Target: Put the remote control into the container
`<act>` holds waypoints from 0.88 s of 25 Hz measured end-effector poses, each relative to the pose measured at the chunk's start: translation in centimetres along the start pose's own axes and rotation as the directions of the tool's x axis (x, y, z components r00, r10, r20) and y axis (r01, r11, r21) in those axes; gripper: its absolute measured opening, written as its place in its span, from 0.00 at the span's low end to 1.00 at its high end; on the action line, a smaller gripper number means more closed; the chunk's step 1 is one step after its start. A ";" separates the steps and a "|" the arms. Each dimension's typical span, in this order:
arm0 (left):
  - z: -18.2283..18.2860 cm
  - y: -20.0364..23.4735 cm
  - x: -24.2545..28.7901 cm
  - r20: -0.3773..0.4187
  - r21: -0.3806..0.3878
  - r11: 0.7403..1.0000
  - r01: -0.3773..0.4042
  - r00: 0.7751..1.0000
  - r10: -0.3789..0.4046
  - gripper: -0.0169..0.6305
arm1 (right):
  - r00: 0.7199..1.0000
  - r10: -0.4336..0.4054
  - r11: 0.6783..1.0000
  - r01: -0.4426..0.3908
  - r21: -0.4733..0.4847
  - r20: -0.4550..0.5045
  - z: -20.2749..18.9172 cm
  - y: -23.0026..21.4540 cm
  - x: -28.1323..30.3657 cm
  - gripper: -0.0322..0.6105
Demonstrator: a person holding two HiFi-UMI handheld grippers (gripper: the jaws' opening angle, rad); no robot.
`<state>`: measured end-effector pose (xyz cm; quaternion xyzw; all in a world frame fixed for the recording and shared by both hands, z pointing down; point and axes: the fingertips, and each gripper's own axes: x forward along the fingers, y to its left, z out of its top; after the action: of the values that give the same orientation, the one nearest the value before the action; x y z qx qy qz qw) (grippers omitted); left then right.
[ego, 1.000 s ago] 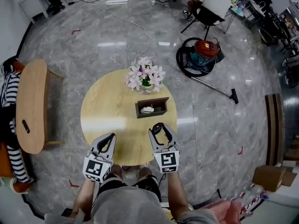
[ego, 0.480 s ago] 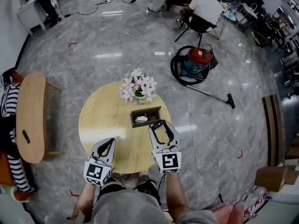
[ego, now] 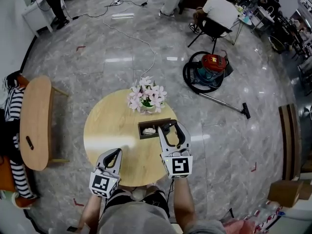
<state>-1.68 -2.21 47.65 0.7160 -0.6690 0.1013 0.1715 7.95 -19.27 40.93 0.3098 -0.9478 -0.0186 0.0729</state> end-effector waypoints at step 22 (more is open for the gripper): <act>-5.9 0.0 1.6 -0.067 -0.039 0.998 -0.053 0.997 0.050 0.04 | 0.999 0.022 0.998 -0.019 0.060 -0.039 -8.1 -1.0 2.5 0.42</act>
<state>-1.01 -1.47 53.68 0.6912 -0.6832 0.1156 0.2052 7.81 -21.50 49.18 0.3024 -0.9494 0.0166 0.0826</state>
